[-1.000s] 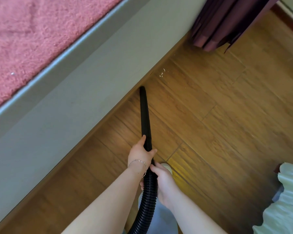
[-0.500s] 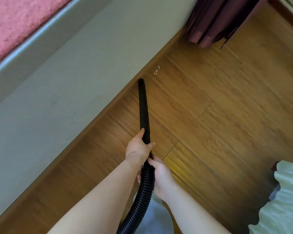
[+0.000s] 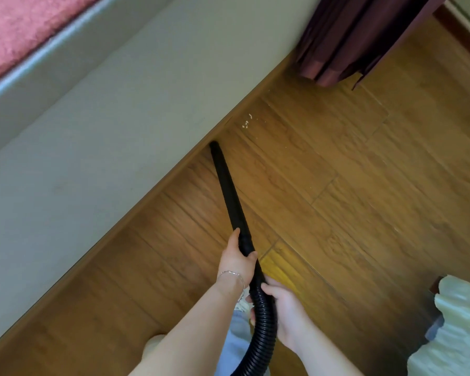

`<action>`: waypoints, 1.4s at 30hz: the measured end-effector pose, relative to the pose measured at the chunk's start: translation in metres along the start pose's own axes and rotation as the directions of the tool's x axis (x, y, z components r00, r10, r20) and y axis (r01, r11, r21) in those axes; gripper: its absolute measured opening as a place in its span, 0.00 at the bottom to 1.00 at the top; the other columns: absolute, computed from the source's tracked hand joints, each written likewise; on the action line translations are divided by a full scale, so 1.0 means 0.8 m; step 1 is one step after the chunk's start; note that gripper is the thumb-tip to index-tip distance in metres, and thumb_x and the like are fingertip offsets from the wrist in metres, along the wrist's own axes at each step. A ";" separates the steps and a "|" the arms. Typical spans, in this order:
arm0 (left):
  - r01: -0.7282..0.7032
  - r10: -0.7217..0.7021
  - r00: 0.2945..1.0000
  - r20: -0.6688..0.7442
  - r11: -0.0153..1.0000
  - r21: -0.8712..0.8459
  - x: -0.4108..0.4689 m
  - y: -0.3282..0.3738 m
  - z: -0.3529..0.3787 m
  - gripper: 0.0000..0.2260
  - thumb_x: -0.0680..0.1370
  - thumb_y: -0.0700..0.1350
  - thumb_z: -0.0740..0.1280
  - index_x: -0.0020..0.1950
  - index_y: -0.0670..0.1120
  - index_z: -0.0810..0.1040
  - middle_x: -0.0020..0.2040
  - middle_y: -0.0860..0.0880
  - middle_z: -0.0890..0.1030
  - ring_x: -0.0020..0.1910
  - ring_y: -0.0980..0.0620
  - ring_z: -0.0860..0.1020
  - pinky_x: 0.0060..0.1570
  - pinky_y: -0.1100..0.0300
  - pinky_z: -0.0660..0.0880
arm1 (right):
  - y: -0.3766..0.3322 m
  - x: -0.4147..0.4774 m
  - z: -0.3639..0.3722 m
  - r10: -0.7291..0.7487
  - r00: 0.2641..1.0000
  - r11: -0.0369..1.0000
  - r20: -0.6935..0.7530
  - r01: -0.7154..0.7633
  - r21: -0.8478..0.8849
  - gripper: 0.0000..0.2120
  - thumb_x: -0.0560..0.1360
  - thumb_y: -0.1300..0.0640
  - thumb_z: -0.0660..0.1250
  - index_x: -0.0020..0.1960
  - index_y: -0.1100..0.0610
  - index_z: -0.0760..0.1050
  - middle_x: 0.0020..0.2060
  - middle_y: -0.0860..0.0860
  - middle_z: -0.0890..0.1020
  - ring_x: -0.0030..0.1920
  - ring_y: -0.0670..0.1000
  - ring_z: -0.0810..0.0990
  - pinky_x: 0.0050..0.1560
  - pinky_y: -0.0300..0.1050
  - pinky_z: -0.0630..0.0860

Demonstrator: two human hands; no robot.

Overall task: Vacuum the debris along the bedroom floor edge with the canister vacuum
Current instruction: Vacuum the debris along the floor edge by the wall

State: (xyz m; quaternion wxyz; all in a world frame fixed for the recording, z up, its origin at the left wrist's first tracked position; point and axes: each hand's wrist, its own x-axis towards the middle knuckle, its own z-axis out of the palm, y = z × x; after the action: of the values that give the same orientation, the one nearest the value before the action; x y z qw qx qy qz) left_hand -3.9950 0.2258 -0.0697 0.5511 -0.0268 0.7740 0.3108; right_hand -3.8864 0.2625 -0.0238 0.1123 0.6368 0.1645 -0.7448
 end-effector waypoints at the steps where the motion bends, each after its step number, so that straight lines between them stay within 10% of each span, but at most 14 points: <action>1: 0.007 -0.007 1.000 0.008 1.000 -0.012 0.003 0.002 0.006 0.31 0.76 0.43 0.65 0.75 0.54 0.53 0.65 0.45 0.73 0.58 0.49 0.76 0.58 0.56 0.74 | -0.005 0.000 -0.007 -0.002 1.000 1.000 -0.005 0.002 -0.008 0.14 0.78 0.64 0.57 0.49 0.53 0.81 0.35 0.61 0.78 0.28 0.56 0.74 0.30 0.46 0.72; 42: -0.134 0.081 0.986 0.147 0.905 0.404 0.077 0.125 -0.055 0.23 0.78 0.45 0.62 0.72 0.46 0.63 0.62 0.42 0.77 0.57 0.44 0.77 0.56 0.54 0.75 | -0.070 0.030 0.102 -0.150 0.989 0.927 -0.017 0.147 0.345 0.11 0.79 0.62 0.58 0.54 0.51 0.77 0.42 0.59 0.78 0.34 0.55 0.77 0.29 0.45 0.75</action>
State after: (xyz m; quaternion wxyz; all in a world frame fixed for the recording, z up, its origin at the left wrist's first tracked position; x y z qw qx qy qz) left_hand -4.0941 0.3027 -0.0694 0.5744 0.1529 0.7857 0.1713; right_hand -3.9860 0.2832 -0.0308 -0.0569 0.6288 0.0785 -0.7715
